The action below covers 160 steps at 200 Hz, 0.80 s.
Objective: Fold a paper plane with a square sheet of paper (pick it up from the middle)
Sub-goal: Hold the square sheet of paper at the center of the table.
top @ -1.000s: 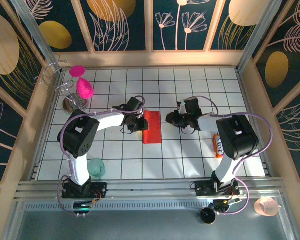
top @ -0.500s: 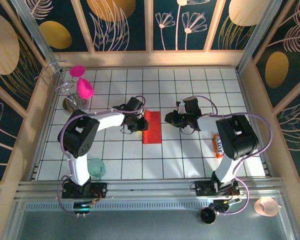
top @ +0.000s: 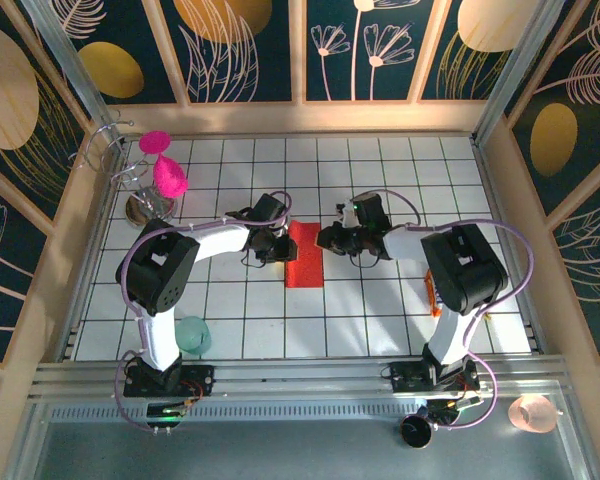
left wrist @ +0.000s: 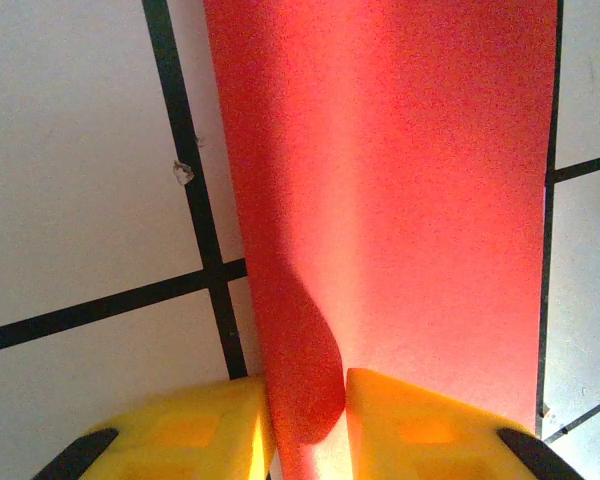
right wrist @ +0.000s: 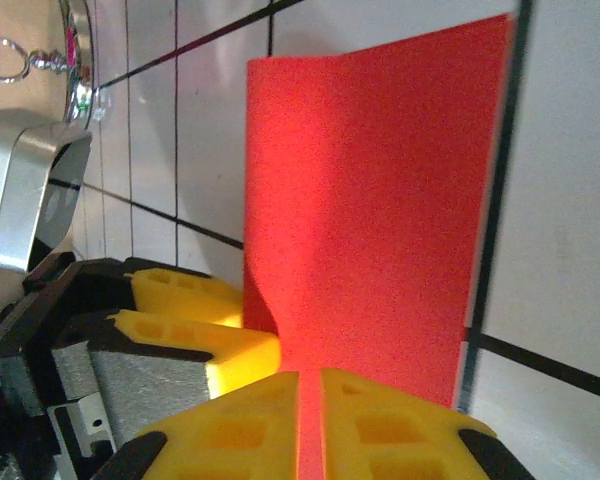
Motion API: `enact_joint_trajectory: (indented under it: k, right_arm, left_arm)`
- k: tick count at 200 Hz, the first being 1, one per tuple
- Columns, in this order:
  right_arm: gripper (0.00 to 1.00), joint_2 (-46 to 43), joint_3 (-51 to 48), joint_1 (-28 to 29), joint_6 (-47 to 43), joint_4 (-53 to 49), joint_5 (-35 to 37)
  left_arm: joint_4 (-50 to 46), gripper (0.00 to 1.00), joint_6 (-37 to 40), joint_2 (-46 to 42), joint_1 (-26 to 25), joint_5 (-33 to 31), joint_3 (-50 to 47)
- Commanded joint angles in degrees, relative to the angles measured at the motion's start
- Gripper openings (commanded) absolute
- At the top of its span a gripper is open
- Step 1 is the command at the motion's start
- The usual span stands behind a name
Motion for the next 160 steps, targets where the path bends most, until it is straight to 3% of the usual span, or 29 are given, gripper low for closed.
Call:
enact_joint_trajectory:
  k: [1,89,160]
  right_arm:
    - [0.13,2.1,2.0,0.9,-0.2,0.7,-1.9]
    - [0.09,7.3,4.2,1.5,-0.2,-2.6,-1.0]
    - [0.05,10.0,4.5,0.6,-2.5,-14.2,7.7]
  left_arm:
    - [-1.0,0.28,1.4,6.5,-0.3,-4.8,-1.8]
    - [-1.0,0.27,1.1,6.5,-0.3,-5.0,-1.9]
    - [-0.4,0.27,0.1,4.4,-0.3,-4.8,-1.6]
